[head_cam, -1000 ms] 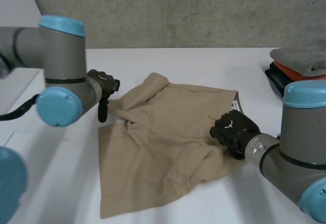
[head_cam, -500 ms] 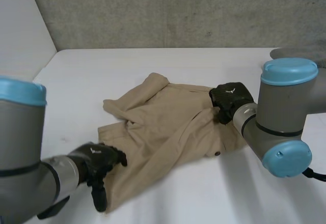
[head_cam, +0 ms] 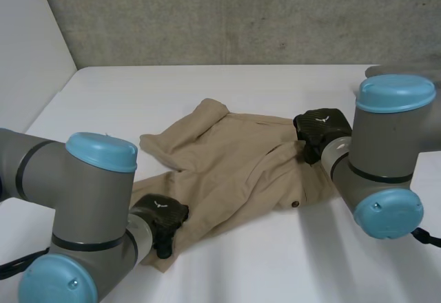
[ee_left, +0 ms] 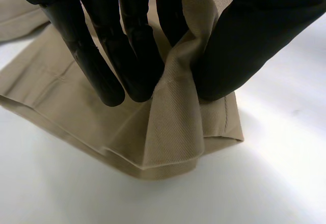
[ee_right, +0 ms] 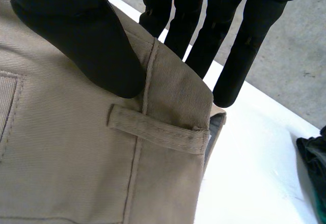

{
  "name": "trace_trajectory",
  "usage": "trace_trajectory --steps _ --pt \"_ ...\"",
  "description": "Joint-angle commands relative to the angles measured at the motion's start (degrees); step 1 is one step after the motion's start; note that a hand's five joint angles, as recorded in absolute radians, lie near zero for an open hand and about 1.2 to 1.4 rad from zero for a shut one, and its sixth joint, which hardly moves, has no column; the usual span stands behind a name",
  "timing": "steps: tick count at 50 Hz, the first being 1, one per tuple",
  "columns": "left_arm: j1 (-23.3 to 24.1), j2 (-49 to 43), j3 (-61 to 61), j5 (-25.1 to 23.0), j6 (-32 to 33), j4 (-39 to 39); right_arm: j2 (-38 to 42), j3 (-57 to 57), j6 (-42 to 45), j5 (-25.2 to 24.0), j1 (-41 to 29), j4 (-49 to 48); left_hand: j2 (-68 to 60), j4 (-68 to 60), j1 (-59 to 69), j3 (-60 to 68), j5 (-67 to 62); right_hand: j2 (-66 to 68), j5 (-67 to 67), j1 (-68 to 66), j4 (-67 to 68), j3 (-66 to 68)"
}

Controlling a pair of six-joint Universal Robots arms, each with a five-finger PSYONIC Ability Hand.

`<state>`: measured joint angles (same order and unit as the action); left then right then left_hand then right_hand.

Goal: Fold the laundry.

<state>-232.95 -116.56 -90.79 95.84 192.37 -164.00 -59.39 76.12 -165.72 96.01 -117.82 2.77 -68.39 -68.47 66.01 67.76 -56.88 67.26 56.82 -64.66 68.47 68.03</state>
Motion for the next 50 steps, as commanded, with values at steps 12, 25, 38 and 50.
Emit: trace_trajectory --steps 12,25,38,50 --pt "-2.2 15.4 -5.6 -9.4 18.1 13.2 -25.9 30.4 58.3 -15.9 10.4 22.4 -11.6 -11.5 14.0 12.2 -13.1 12.7 13.2 -15.3 11.5 12.0" --pt "-2.5 6.3 9.6 -6.9 21.3 11.0 -17.6 21.0 37.0 -13.8 7.9 8.4 -11.6 -11.5 14.0 12.2 -13.1 12.7 13.2 -15.3 11.5 12.0" --pt "-3.9 -19.4 51.1 -1.6 21.7 5.6 -0.8 5.3 28.1 -1.3 3.5 -13.6 -11.6 -11.5 14.0 12.2 -13.1 12.7 13.2 -15.3 11.5 12.0" --pt "-2.7 -38.0 75.3 0.8 25.5 4.6 17.3 -8.7 31.4 6.6 2.4 -34.5 58.4 58.5 -56.0 -57.8 56.9 -57.3 -56.8 54.7 -58.5 -58.0"
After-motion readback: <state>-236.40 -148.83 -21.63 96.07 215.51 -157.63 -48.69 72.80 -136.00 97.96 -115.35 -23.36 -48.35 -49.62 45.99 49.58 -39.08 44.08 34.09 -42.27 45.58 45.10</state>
